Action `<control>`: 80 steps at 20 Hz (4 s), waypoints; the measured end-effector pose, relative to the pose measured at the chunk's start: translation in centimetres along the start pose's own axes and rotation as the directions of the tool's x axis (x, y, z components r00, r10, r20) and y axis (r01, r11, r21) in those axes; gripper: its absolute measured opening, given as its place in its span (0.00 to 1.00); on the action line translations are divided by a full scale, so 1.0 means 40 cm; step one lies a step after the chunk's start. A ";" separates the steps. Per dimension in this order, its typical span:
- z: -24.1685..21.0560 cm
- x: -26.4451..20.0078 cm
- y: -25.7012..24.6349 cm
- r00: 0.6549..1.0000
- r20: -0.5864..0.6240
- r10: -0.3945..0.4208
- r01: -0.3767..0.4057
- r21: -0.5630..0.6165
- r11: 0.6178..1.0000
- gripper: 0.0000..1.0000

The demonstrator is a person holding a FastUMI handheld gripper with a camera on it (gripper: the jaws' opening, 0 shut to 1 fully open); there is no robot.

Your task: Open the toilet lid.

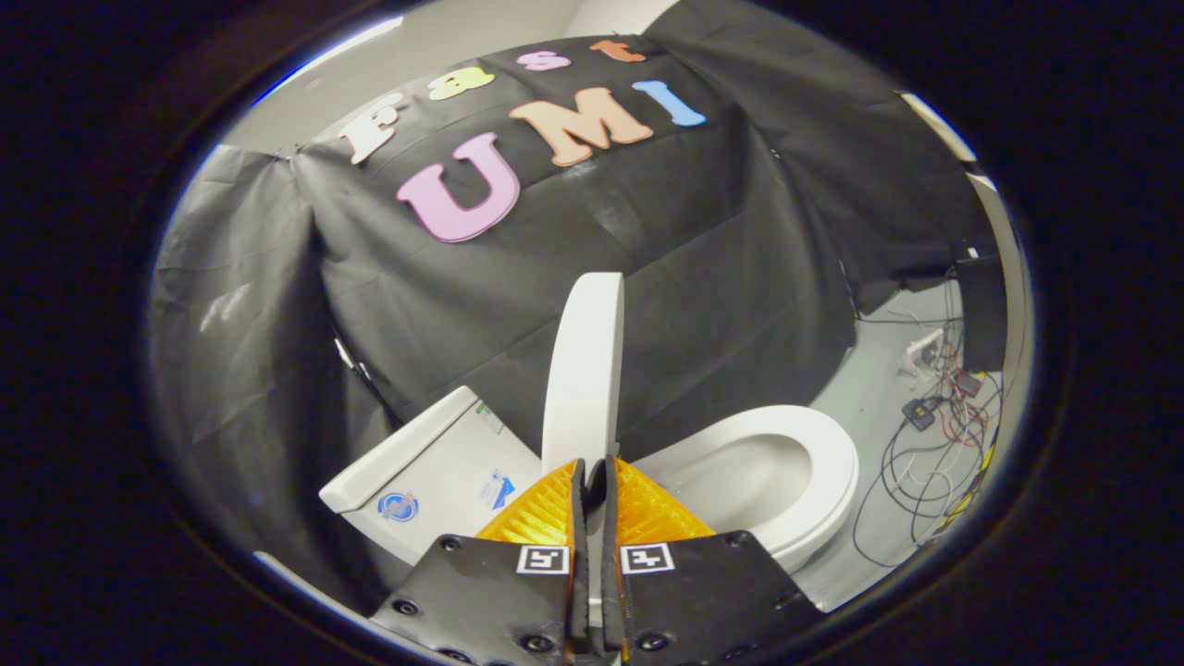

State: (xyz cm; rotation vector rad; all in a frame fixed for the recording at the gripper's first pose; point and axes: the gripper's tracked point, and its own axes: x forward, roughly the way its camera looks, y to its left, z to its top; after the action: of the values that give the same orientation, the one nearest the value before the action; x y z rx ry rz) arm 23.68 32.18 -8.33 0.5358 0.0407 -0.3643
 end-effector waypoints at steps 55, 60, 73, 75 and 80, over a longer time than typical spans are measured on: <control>0.157 0.064 0.429 0.925 0.009 0.380 -0.357 -0.328 0.875 0.86; 0.320 0.057 0.296 0.933 0.104 0.345 -0.285 -0.376 0.882 0.86; 0.687 -0.036 -0.153 0.922 0.363 0.133 0.043 -0.439 0.898 0.86; 0.714 -0.055 -0.190 0.916 0.373 0.146 0.039 -0.446 0.894 0.86; 0.701 -0.096 -0.272 0.920 0.316 0.233 -0.056 -0.480 0.876 0.85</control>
State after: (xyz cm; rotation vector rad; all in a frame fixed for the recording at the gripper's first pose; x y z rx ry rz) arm 14.69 10.59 10.94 -0.0133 -0.2703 -0.2860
